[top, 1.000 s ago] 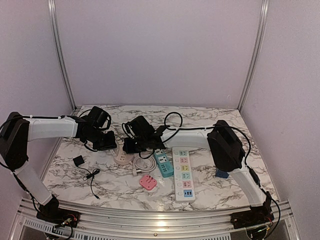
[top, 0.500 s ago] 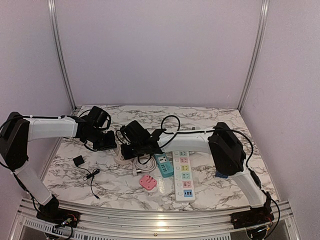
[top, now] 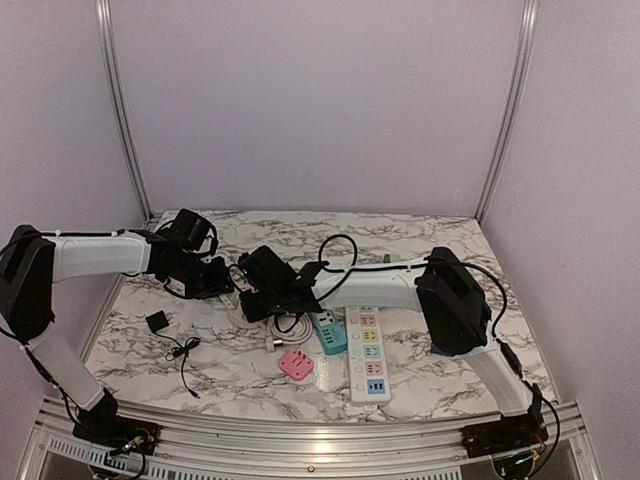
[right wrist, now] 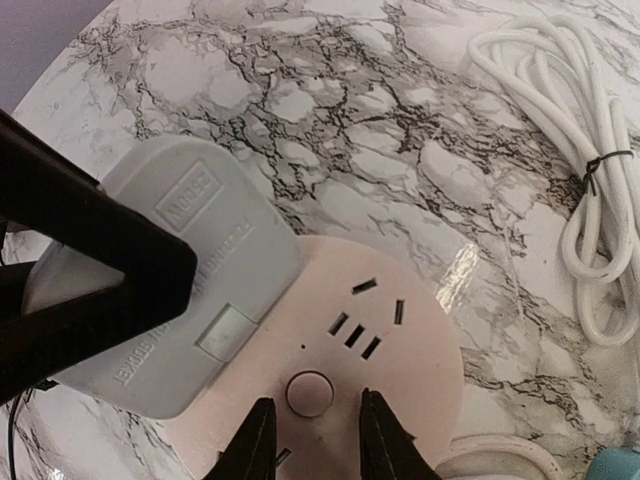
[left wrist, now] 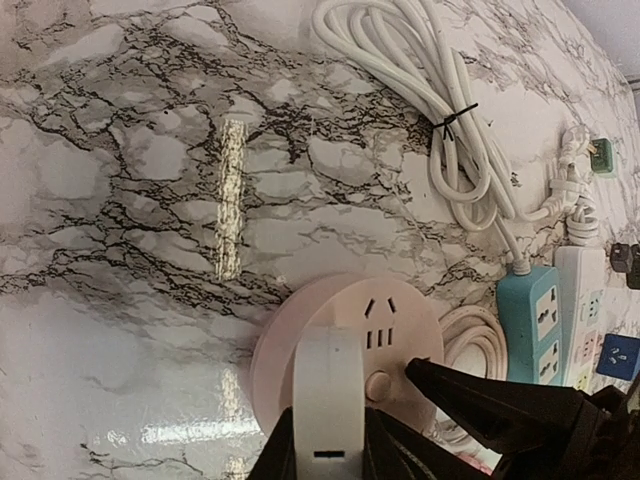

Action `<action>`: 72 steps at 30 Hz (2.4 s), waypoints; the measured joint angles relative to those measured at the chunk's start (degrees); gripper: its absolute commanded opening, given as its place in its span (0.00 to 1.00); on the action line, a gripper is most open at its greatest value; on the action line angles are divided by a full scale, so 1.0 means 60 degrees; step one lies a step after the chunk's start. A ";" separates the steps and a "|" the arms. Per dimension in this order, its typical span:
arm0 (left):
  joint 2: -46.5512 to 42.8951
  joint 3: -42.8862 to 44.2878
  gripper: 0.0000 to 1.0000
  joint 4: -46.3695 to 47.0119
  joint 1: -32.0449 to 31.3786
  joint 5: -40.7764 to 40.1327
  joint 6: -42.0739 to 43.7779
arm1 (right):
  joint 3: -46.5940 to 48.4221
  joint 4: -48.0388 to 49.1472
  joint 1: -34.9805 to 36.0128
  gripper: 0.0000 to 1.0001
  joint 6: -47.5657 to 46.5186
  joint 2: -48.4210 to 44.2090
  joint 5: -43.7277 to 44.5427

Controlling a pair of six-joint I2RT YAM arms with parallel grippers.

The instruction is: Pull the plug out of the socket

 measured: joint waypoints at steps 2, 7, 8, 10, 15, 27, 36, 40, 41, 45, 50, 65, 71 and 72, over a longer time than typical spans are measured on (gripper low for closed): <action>-0.0036 -0.0007 0.00 -0.0004 0.0000 0.0026 0.0000 | 0.0000 0.0007 0.0007 0.29 0.0004 0.0000 0.0022; -0.0350 -0.0506 0.00 0.0444 0.0025 0.0146 -0.0055 | 0.0000 0.0007 0.0007 0.31 0.0007 0.0000 0.0004; -0.0452 -0.0663 0.00 0.0590 0.0033 0.0200 -0.0084 | 0.0000 0.0007 0.0004 0.31 0.0004 0.0000 -0.0007; -0.0623 -0.0940 0.00 0.0874 0.0040 0.0284 -0.0175 | 0.0000 0.0007 0.0007 0.32 0.0004 0.0000 -0.0011; -0.0933 -0.1581 0.00 0.1716 0.0113 0.0539 -0.0466 | 0.0004 0.0007 0.0004 0.32 0.0000 0.0000 -0.0007; -0.1024 -0.2197 0.00 0.2911 0.0495 0.1333 -0.1158 | 0.0022 0.0007 -0.0007 0.33 0.0015 0.0015 0.0211; -0.1024 -0.2237 0.00 0.3053 0.0528 0.1453 -0.1089 | 0.0124 -0.0073 -0.0015 0.35 0.0007 0.0029 0.0288; -0.1031 -0.2226 0.00 0.3002 0.0495 0.1384 -0.0889 | 0.0182 -0.0146 -0.0015 0.36 0.0011 0.0055 0.0284; -0.1038 -0.2211 0.00 0.2980 0.0477 0.1359 -0.0838 | 0.0182 -0.0142 -0.0015 0.36 0.0011 0.0055 0.0284; -0.1042 -0.2189 0.00 0.2947 0.0463 0.1333 -0.0729 | 0.0182 -0.0146 -0.0015 0.37 0.0011 0.0058 0.0288; -0.1042 -0.2084 0.00 0.2769 0.0379 0.1169 -0.0623 | 0.0270 -0.0251 -0.0015 0.38 0.0000 0.0084 0.0321; -0.0838 -0.1636 0.00 0.2288 0.0087 0.0616 -0.1271 | 0.0353 -0.0474 -0.0015 0.42 -0.0004 0.0087 0.0579; -0.0645 -0.1410 0.00 0.2175 -0.0051 0.0382 -0.1220 | 0.0441 -0.0645 -0.0029 0.47 0.0004 0.0131 0.0769; -0.0645 -0.1410 0.00 0.2153 -0.0073 0.0331 -0.1195 | 0.0492 -0.0685 -0.0029 0.48 0.0000 0.0160 0.0783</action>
